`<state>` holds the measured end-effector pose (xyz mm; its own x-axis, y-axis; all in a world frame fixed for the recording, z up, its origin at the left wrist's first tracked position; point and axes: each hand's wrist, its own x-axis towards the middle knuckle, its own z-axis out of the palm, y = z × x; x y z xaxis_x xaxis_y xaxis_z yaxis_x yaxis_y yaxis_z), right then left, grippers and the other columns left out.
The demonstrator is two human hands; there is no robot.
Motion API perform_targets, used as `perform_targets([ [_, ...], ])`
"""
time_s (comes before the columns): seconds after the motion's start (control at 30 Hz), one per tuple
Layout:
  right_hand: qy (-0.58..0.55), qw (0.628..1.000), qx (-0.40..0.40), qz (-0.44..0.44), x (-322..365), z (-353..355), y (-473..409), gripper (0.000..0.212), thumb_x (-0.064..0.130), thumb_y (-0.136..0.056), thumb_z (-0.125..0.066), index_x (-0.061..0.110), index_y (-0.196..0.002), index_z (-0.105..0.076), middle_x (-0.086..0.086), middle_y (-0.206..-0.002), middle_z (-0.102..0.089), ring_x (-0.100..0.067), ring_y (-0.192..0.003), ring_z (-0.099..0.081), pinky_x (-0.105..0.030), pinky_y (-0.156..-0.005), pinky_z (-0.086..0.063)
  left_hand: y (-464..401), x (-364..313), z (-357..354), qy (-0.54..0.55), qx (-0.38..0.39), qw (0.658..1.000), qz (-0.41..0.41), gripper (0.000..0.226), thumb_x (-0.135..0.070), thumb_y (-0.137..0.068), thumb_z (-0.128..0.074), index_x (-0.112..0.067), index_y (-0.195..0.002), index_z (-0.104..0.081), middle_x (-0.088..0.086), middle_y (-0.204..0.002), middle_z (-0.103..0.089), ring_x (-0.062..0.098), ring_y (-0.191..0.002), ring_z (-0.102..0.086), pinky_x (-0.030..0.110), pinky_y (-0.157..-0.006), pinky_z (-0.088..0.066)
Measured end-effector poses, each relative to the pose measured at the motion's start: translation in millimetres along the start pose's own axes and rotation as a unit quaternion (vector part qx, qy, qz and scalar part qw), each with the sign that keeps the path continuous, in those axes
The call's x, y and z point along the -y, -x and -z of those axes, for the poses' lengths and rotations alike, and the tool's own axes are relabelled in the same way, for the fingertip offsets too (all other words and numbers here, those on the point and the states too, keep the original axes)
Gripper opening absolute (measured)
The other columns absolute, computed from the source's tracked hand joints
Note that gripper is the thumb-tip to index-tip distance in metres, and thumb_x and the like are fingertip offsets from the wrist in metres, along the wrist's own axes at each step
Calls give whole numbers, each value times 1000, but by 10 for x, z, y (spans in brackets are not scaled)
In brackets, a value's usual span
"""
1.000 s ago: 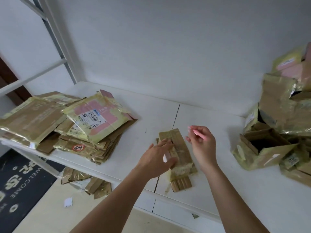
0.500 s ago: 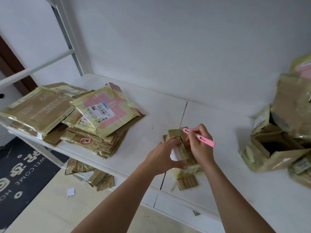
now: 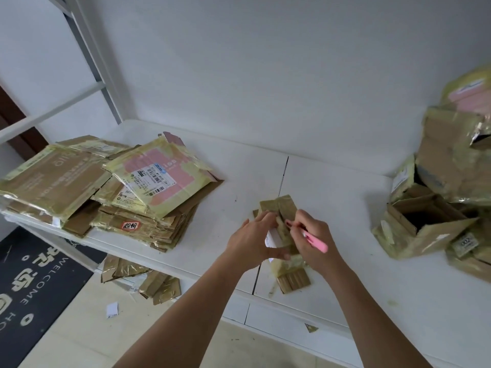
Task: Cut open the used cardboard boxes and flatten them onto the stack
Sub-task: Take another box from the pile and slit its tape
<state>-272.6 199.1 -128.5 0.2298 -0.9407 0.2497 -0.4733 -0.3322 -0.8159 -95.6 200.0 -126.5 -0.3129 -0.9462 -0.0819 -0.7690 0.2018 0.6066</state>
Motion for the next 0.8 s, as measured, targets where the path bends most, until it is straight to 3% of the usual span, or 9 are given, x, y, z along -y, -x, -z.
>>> perform_targets([
  [0.13,-37,999,10,-24,26,83,268,25,12,-90,-46,19,-70,-34,0,-58,-40,-4,-48,-34,-17,-46,-28,-16,-36,22,-26,17,999,19,92,-66,-67,-73,-30,-142,-35,-19,-134,-43,12,-109,-48,38,-97,-40],
  [0.33,-93,995,-12,-26,100,225,608,26,3,-90,-49,13,-69,-37,-6,-54,-39,-1,-44,-33,-5,-49,-33,4,-60,51,-45,25,999,18,90,-67,-68,-71,-31,-142,-35,-21,-138,-41,13,-112,-52,41,-97,-40],
  [0.4,-136,988,-67,-33,87,260,686,27,3,-87,-51,17,-67,-40,3,-52,-41,-4,-45,-37,-12,-50,-38,10,-53,73,-61,33,998,-2,83,-65,-72,-69,-35,-143,-37,-22,-145,-34,13,-114,-51,44,-104,-39],
  [0.47,-182,969,-161,-49,31,272,791,30,-1,-91,-53,21,-70,-47,1,-55,-49,-14,-49,-46,-29,-52,-48,12,-7,118,-67,71,995,-26,85,-62,-73,-70,-41,-147,-34,-17,-153,-24,15,-129,-43,49,-113,-31],
  [0.57,-223,936,-253,-100,-1,170,876,25,2,-100,-50,25,-91,-56,-10,-73,-62,-23,-70,-62,-47,-76,-58,-12,20,191,-146,116,981,-49,99,-58,-68,-77,-43,-151,-25,-10,-158,-17,16,-143,-23,47,-118,-22],
  [0.7,-275,915,-248,-161,29,-84,868,12,20,-100,-50,22,-111,-56,-4,-105,-70,-21,-100,-71,-50,-89,-57,-46,-100,182,-265,14,958,-110,77,-58,-74,-72,-38,-142,-43,-9,-137,-35,12,-132,-32,31,-106,-28],
  [0.8,-272,915,-254,-154,62,-103,734,16,24,-101,-51,17,-114,-55,-6,-108,-70,-22,-101,-71,-51,-86,-58,6,-119,105,-283,-42,945,-159,73,-69,-67,-69,-26,-125,-58,-10,-138,-34,12,-128,-34,27,-107,-23],
])
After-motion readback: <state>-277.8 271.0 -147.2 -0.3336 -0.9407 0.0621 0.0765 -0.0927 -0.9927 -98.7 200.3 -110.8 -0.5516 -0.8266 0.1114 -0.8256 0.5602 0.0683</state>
